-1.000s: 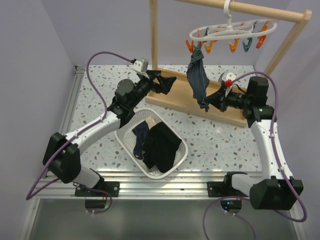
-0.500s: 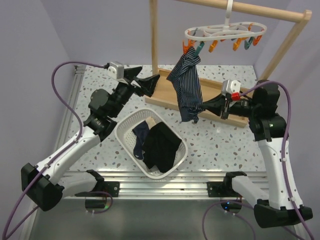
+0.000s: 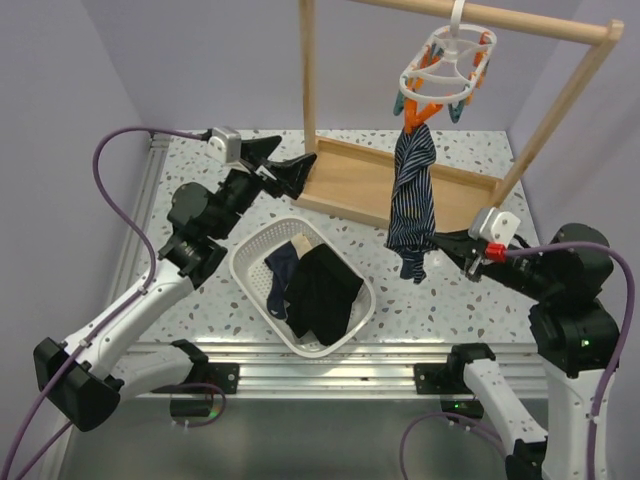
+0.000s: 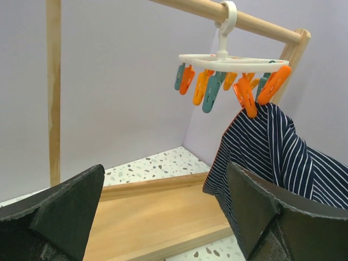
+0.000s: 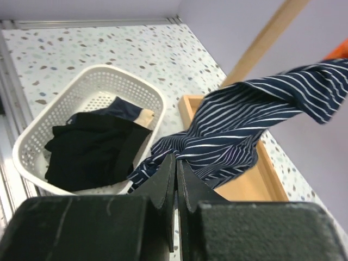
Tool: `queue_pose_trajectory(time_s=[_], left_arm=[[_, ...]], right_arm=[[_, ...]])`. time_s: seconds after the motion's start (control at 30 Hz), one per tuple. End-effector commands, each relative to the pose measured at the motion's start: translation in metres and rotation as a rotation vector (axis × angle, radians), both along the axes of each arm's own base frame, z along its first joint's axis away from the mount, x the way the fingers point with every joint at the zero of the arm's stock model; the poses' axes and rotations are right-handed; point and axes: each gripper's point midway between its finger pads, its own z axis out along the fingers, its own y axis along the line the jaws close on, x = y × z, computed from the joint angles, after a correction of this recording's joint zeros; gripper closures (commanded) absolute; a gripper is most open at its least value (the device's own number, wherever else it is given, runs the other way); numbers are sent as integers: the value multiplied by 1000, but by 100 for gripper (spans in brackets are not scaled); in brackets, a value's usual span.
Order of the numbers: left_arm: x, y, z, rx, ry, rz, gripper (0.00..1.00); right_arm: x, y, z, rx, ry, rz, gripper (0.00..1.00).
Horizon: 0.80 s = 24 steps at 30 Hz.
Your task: Remove the underwear clipped to the hanger
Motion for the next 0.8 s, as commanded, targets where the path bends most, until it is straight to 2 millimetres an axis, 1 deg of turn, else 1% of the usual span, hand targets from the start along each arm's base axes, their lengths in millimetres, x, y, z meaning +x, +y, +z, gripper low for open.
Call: queue_pose_trajectory(time_s=[0.0, 0.03, 0.07, 0.1, 0.17, 0.2, 0.27, 0.3, 0.37, 0.47, 0.5, 0.53, 0.57, 0.6, 0.63, 0.67, 0.7, 0.73, 0.77], left_arm=[[0, -8, -4, -3, 9, -45, 2], [0, -10, -5, -1, 12, -52, 2], [0, -10, -5, -4, 11, -56, 2], [1, -12, -6, -4, 13, -61, 2], [0, -13, -6, -6, 15, -71, 2], [-1, -14, -6, -7, 16, -76, 2], [-2, -15, -9, -9, 22, -85, 2], [-1, -16, -9, -20, 26, -93, 2], [-1, -22, -11, -28, 30, -117, 2], [2, -37, -11, -61, 40, -187, 3], [8, -46, -14, -75, 47, -211, 3], [7, -51, -7, -82, 29, -237, 3], [10, -57, -6, -83, 20, -251, 3], [20, -68, -15, -76, 29, -265, 3], [19, -76, -5, -75, -2, -304, 3], [21, -81, -1, -82, -27, -325, 3], [33, -94, -15, -67, -7, -345, 4], [32, -101, -4, -67, -41, -384, 4], [32, -106, 0, -72, -75, -411, 4]], right_arm=[[31, -25, -11, 65, 135, -255, 100], [37, -31, -12, 82, 148, -306, 100], [42, -41, -13, 115, 171, -395, 100], [45, -45, -15, 129, 182, -430, 100], [49, -55, -14, 193, 206, -518, 100], [53, -67, -14, 211, 198, -599, 100], [56, -78, -13, 236, 196, -670, 100], [59, -86, -13, 242, 190, -722, 100], [61, -91, -13, 261, 199, -761, 100], [66, -95, -18, 282, 228, -797, 100], [68, -95, -20, 283, 238, -801, 100], [70, -93, -23, 280, 252, -796, 100], [72, -93, -24, 284, 265, -798, 100], [74, -93, -27, 278, 275, -803, 100], [76, -94, -31, 270, 290, -814, 100], [78, -93, -33, 290, 317, -822, 100], [78, -94, -34, 291, 320, -829, 100], [79, -95, -35, 292, 327, -837, 100], [80, -96, -35, 296, 330, -844, 100]])
